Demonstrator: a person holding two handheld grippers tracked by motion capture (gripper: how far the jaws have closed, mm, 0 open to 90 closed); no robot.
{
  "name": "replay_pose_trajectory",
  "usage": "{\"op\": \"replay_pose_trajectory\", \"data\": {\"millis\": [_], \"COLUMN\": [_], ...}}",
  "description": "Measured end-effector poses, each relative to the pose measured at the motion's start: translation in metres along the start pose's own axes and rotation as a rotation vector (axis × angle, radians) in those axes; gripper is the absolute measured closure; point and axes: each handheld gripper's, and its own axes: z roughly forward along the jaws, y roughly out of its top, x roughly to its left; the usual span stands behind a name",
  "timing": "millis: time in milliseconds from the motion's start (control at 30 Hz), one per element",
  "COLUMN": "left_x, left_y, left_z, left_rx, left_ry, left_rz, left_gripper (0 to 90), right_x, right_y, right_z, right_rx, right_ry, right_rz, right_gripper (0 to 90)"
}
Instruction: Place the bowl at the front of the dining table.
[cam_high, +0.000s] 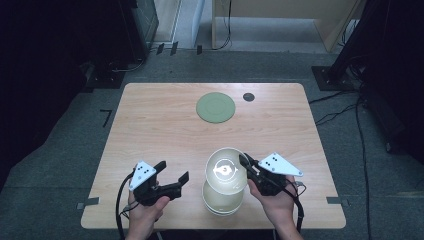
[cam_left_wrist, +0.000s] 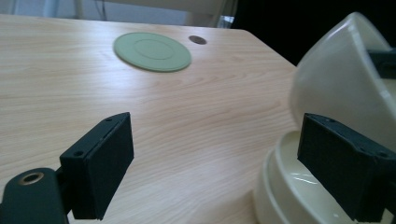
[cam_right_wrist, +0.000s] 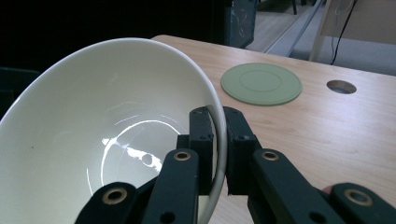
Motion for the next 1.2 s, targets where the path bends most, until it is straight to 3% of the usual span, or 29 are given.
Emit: {"op": "replay_pose_trajectory", "data": {"millis": [233,500,800,1067,1200], "left_x": [0.021,0.045,0.081,0.103,0.108], "left_y": [-0.008,-0.021,-0.038,-0.047,-0.05], "left_z": [-0.001,0.004,0.004,0.002,0.002], "left_rx": [-0.008,0.024,0.041,0.073,0.081], "left_ry": [0.069,0.154,0.234,0.319,0.342], "left_rz": [-0.006,-0.005,-0.056,-0.077,-0.077], "left_gripper": [10.4,10.4,10.4,10.4,10.4], "right_x": [-0.004,-0.008,-0.012,-0.016,-0.018], "right_y": [0.012,0.025,0.033,0.04,0.044], "right_z": [0.006,0.014,0.026,0.037,0.041], "right_rx": [-0.022,-0.044,-0.048,-0.049,-0.055], "right_ry": [-0.009,-0.018,-0.032,-0.044,-0.05], "right_rz": [0.0,0.004,0.005,0.009,0.006], "right_gripper": [84.7,84.7,84.7,84.7,84.7]}}
